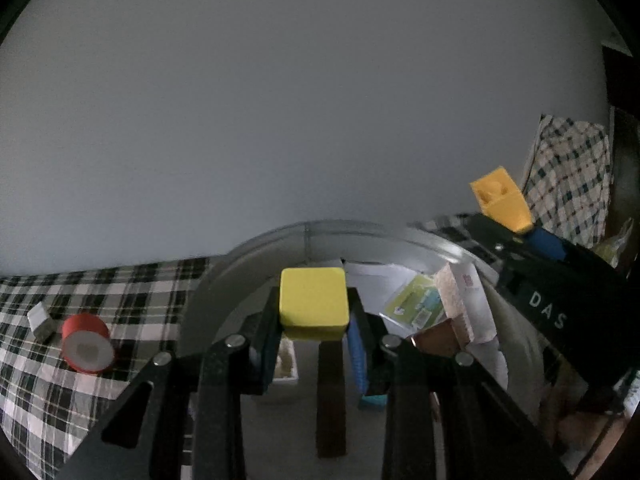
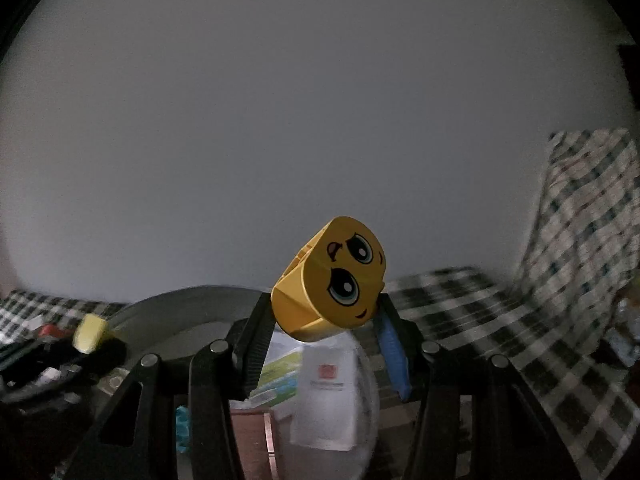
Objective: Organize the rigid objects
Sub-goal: 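Carry the yellow block over the tin with the left tool while the right tool lowers the face brick inside, then open the left tool to drop the yellow block into the tin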
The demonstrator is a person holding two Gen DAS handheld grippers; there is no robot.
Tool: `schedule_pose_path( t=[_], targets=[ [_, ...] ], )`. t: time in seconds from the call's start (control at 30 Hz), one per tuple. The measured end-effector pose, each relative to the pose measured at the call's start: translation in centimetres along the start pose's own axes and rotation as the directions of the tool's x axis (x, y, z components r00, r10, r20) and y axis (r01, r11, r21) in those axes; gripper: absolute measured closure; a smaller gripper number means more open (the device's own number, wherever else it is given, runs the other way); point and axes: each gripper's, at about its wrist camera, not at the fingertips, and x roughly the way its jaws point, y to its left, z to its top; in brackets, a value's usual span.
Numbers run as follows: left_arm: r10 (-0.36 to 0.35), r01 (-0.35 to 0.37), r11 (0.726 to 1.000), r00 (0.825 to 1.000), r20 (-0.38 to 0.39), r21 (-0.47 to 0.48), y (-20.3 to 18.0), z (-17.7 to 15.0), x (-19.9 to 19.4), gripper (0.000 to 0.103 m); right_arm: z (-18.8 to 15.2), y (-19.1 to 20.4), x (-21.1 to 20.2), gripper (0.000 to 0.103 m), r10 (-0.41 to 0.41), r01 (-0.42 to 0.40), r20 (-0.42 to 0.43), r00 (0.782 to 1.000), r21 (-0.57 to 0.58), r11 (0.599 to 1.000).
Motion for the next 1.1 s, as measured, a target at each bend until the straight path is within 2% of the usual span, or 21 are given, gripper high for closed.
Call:
schedule_pose_path(
  t=[0.17,0.3,0.47,0.53,0.6,0.67,0.73,0.93,1.1],
  targets=[
    [0.028,-0.026,0.999,0.997,-0.066,0.030,-0.7,-0.2,1.3,0.074,0.0,2.0,0.9,0.050,0.106,-0.110,-0.079,0.991,-0.045,0.993],
    [0.042,-0.039,0.998,0.996,-0.083,0.040,-1.1,-0.1,1.6,0.074,-0.1,3.0,0.9,0.050,0.120,-0.127,-0.089,0.989,-0.080,0.989],
    [0.056,-0.051,0.998,0.992,-0.110,0.047,-1.3,-0.4,1.8,0.074,-0.1,2.8,1.4,0.049,0.169,-0.178,-0.123,0.978,-0.061,0.982],
    [0.061,-0.056,0.997,0.993,-0.102,0.046,-1.4,-0.2,1.6,0.060,-0.1,2.5,1.6,0.049,0.189,-0.198,-0.119,0.975,-0.068,0.978],
    [0.080,-0.077,0.996,0.994,-0.071,0.046,-1.6,0.0,0.8,0.018,-0.1,2.8,1.3,0.041,0.199,-0.209,-0.114,0.973,-0.081,0.975],
    [0.099,-0.097,0.994,0.995,-0.032,0.053,-1.8,0.1,0.0,0.000,0.0,2.6,1.0,0.018,0.209,-0.217,-0.103,0.973,-0.079,0.973],
    [0.099,-0.098,0.993,0.995,-0.012,0.070,-2.1,0.1,-0.4,0.001,0.0,2.3,0.5,0.008,0.218,-0.222,-0.071,0.973,-0.063,0.973],
    [0.085,-0.084,0.996,0.996,-0.017,0.042,-1.4,-0.1,-0.8,0.001,0.0,1.8,-0.3,0.008,0.148,-0.149,-0.012,0.989,-0.037,0.988],
    [0.120,-0.119,0.992,0.993,-0.002,0.051,-0.7,-0.8,-1.7,0.001,0.4,0.4,-2.3,0.008,0.068,-0.072,0.095,0.993,0.033,0.997]
  ],
)
